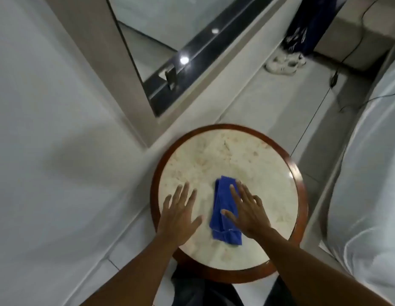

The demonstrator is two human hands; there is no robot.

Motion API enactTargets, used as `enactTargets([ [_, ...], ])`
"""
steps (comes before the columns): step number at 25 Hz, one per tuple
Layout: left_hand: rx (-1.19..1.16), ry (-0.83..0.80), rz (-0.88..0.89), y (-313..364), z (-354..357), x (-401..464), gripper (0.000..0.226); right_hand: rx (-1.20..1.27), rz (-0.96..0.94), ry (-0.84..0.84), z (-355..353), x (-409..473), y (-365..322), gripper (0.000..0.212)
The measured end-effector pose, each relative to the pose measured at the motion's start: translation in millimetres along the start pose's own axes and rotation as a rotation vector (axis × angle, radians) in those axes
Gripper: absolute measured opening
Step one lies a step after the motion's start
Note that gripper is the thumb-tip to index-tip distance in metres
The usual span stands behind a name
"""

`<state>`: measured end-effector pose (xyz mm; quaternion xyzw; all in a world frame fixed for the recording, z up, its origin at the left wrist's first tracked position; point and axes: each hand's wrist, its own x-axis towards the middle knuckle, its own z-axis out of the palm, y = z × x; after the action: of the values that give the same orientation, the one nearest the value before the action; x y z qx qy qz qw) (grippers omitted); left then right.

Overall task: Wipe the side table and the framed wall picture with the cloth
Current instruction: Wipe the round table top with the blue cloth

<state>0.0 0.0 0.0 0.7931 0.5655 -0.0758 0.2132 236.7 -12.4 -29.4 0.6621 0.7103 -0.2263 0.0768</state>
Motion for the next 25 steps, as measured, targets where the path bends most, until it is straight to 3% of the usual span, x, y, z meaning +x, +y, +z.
enactTargets([
  [3, 0.06, -0.013, -0.073, -10.0, 71.6, 30.5, 0.081, -0.078, -0.015, 0.022, 63.3, 43.1, 8.2, 0.094],
  [6, 0.108, 0.025, 0.015, -11.5, 111.3, 55.8, 0.083, -0.095, 0.017, 0.13, 110.3, 62.6, 4.7, 0.094],
  [9, 0.129, 0.118, 0.096, -9.3, 131.2, 71.2, 0.079, -0.046, 0.051, 0.291, 130.8, 64.5, 2.9, 0.076],
  [13, 0.124, 0.158, 0.078, -11.1, 127.5, 72.6, 0.079, 0.046, 0.055, 0.341, 130.9, 70.8, 0.0, 0.062],
  [19, 0.172, 0.159, 0.06, -19.5, 70.6, 43.3, 0.088, 0.363, 0.12, 0.355, 91.2, 56.4, -22.9, 0.054],
  [25, 0.282, 0.387, -0.024, -17.9, -94.3, -39.3, 0.081, 0.62, -0.102, 0.536, -72.1, 2.9, -121.5, 0.058],
])
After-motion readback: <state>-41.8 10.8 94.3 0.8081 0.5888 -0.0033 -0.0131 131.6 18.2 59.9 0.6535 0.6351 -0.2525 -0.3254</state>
